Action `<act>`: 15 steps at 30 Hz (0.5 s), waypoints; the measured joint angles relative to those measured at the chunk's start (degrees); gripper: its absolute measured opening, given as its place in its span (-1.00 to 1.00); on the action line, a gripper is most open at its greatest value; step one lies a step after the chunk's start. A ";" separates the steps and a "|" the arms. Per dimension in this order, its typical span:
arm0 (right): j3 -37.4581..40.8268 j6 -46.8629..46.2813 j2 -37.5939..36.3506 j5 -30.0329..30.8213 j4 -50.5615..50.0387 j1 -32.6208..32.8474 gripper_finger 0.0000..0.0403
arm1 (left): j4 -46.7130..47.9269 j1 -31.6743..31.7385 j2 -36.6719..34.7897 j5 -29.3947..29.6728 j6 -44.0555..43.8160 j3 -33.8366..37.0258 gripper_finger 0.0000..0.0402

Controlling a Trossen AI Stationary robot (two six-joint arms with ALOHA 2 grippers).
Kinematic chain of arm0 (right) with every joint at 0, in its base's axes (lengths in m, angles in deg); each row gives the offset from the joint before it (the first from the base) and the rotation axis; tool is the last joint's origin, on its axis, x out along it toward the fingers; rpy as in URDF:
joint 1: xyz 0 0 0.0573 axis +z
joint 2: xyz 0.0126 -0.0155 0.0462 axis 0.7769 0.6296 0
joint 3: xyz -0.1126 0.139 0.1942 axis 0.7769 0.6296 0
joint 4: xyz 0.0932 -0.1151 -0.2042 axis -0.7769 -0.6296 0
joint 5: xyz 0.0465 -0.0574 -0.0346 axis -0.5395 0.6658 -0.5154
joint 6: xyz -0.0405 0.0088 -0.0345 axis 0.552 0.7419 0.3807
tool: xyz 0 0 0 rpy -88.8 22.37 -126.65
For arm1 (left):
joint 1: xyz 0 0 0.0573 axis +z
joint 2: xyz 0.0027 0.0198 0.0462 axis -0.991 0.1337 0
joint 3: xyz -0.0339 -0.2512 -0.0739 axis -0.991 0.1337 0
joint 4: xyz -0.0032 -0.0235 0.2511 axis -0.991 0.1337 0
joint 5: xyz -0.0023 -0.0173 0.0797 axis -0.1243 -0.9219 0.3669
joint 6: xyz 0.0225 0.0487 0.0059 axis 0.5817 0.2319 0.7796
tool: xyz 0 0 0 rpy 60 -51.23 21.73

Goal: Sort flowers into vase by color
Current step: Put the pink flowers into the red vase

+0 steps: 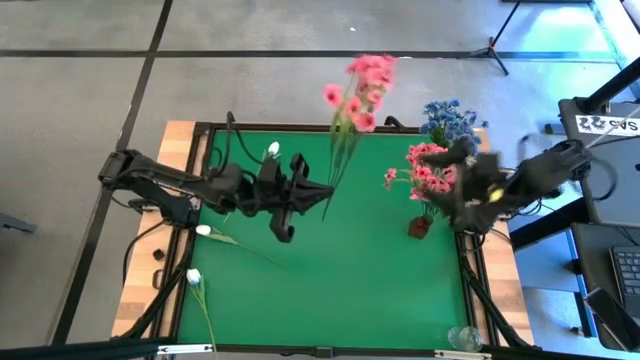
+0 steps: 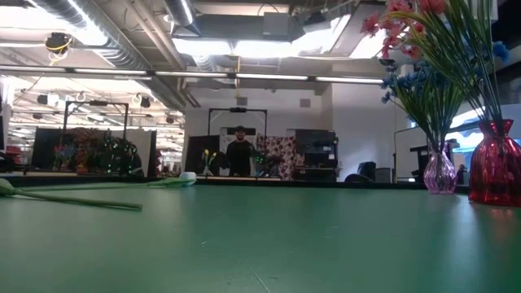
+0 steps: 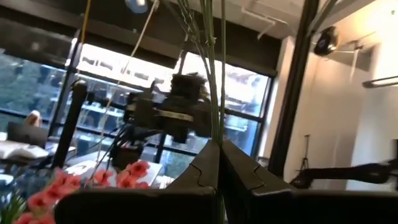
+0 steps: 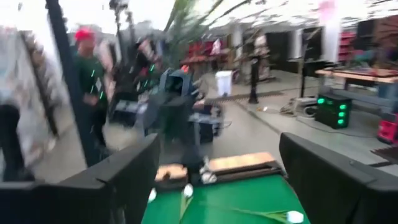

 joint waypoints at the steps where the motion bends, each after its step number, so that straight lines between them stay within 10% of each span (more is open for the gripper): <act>1: 0.00 0.63 1.37 -0.83 0.42 0.00 0.61 | -0.57 -0.21 0.45 0.62 -0.67 0.00 -1.00; 15: 0.00 -4.12 14.47 -5.08 16.69 -3.18 0.60 | -7.34 -3.32 4.04 -2.59 1.39 0.00 -1.00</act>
